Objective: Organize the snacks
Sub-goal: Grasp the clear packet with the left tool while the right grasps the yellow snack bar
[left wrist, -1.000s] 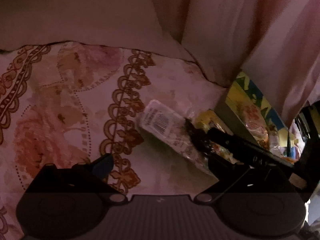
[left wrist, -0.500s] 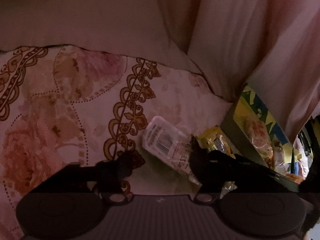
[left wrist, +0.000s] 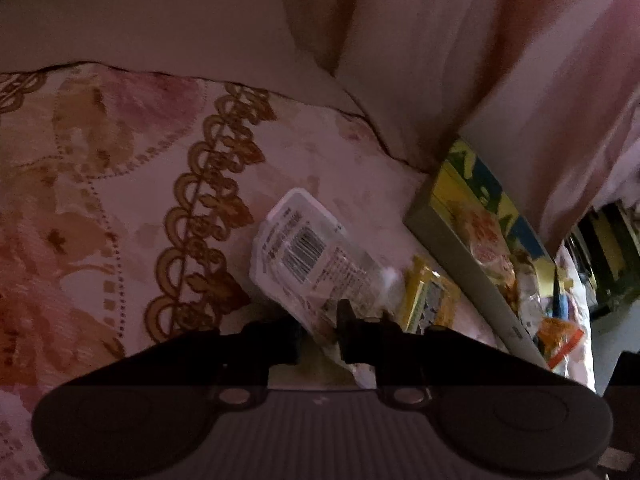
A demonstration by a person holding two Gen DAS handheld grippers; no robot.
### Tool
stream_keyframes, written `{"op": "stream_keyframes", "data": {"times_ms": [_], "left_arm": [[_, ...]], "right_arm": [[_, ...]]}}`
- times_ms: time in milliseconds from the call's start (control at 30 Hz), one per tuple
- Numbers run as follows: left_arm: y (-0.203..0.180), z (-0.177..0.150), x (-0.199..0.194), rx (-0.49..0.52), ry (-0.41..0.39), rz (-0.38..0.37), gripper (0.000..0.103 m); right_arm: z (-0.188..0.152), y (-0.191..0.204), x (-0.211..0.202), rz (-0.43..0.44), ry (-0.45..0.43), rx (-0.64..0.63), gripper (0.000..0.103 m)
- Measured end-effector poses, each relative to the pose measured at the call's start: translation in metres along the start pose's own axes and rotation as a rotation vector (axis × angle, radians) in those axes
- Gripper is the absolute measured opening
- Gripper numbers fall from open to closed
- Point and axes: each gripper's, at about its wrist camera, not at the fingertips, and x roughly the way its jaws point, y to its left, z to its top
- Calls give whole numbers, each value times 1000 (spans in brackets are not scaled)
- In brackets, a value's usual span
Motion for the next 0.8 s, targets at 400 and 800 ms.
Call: {"op": "stream_keyframes", "data": {"times_ms": [400,800], "left_arm": [[-12,-9,-2,24,42,-54,13],[-9,-9,5,23,34,-39,15]], "right_arm": [[-35,-15,-42,-59,-92,213,47],[0,8,5,-298,-157,306,63]]}}
